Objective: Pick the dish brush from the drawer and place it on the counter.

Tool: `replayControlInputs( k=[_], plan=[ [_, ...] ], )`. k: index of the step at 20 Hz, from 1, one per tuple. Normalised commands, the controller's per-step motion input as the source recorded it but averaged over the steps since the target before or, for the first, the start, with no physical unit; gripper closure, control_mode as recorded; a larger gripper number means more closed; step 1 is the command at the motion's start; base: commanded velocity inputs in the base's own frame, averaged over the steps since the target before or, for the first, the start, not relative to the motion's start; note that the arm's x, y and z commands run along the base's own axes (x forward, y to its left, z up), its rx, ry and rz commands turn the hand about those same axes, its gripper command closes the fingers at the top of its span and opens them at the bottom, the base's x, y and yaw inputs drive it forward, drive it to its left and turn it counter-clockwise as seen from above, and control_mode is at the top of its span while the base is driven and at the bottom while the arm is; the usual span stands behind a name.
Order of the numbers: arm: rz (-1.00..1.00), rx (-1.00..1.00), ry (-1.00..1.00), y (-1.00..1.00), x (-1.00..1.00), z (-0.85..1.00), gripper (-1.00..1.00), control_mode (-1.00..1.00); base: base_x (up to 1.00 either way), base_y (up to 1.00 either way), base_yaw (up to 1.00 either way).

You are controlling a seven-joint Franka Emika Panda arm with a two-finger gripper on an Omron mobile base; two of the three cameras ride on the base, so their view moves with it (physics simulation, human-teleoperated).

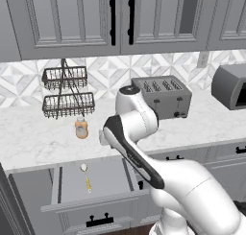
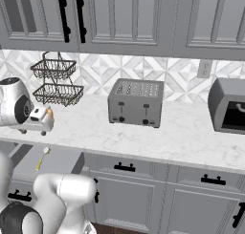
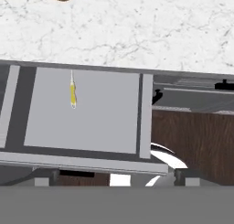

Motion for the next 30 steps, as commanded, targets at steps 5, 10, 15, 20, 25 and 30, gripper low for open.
replayControlInputs(
  k=[5, 10, 15, 20, 25, 30],
  plan=[
    [0.00, 0.00, 0.07, 0.45, -0.08, -0.37, -1.00, -1.00, 0.00, 0.00, 0.00],
    [-0.03, 0.00, 0.03, 0.33, -0.03, -0.46, -1.00, -1.00, 0.00, 0.00, 0.00],
    [-0.05, 0.00, 0.04, 0.23, -0.12, -0.38, -1.00, -1.00, 0.00, 0.00, 0.00],
    [-0.10, 0.00, 0.01, 0.11, -0.12, -0.33, -1.00, -1.00, 0.00, 0.00, 0.00],
    [-0.09, 0.00, 0.07, 0.10, 0.00, -0.33, -1.00, -1.00, 0.00, 0.00, 0.00],
    [-0.05, 0.00, 0.06, 0.09, 0.03, -0.37, -1.00, -1.00, 0.00, 0.00, 0.00]
  ],
)
